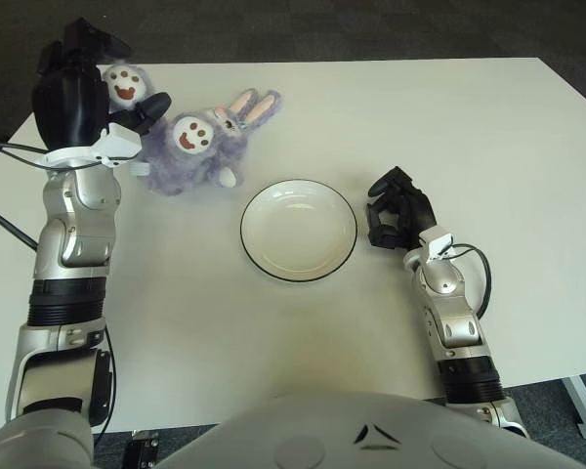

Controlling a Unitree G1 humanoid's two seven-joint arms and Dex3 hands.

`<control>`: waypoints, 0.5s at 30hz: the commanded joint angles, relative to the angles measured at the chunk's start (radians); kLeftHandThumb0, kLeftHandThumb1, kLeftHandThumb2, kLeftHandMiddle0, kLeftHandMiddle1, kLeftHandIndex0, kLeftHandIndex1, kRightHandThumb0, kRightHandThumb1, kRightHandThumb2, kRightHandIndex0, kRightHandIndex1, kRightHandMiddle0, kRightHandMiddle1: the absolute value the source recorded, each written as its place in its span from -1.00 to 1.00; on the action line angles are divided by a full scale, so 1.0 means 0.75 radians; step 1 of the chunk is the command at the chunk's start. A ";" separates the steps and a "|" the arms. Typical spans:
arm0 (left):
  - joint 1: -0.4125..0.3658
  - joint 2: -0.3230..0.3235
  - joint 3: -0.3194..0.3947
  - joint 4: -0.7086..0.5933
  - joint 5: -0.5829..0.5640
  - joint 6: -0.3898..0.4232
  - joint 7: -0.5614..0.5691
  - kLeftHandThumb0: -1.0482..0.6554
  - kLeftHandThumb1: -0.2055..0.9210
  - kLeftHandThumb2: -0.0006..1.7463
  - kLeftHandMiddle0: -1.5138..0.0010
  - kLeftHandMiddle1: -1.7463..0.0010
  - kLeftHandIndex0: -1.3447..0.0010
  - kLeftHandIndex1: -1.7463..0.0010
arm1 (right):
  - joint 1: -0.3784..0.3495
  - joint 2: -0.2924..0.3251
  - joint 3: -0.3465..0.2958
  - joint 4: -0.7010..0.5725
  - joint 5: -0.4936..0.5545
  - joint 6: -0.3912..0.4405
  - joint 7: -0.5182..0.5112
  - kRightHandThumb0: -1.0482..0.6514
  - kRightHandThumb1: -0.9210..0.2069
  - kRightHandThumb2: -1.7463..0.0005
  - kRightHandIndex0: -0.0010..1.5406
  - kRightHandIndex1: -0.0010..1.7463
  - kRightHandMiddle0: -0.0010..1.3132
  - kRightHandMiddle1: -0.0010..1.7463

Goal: Put the doll into the plate.

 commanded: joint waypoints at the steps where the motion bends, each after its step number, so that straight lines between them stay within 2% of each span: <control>1: 0.000 -0.003 0.021 -0.026 0.002 -0.011 0.034 -0.51 0.86 -0.22 0.66 -0.12 0.97 -0.55 | 0.055 -0.005 -0.001 0.059 -0.005 0.017 0.002 0.23 -0.16 -0.33 -0.47 1.00 -0.40 0.98; 7: 0.050 -0.016 0.028 -0.118 0.033 -0.055 0.094 -0.49 0.74 -0.16 0.61 -0.09 0.93 -0.55 | 0.054 -0.009 -0.001 0.060 0.003 0.017 0.013 0.23 -0.17 -0.32 -0.47 1.00 -0.40 0.98; 15: 0.072 -0.029 0.036 -0.179 0.022 -0.066 0.086 -0.46 0.61 -0.09 0.58 -0.09 0.92 -0.53 | 0.046 -0.023 0.000 0.080 -0.007 -0.014 0.022 0.23 -0.16 -0.33 -0.47 1.00 -0.39 0.98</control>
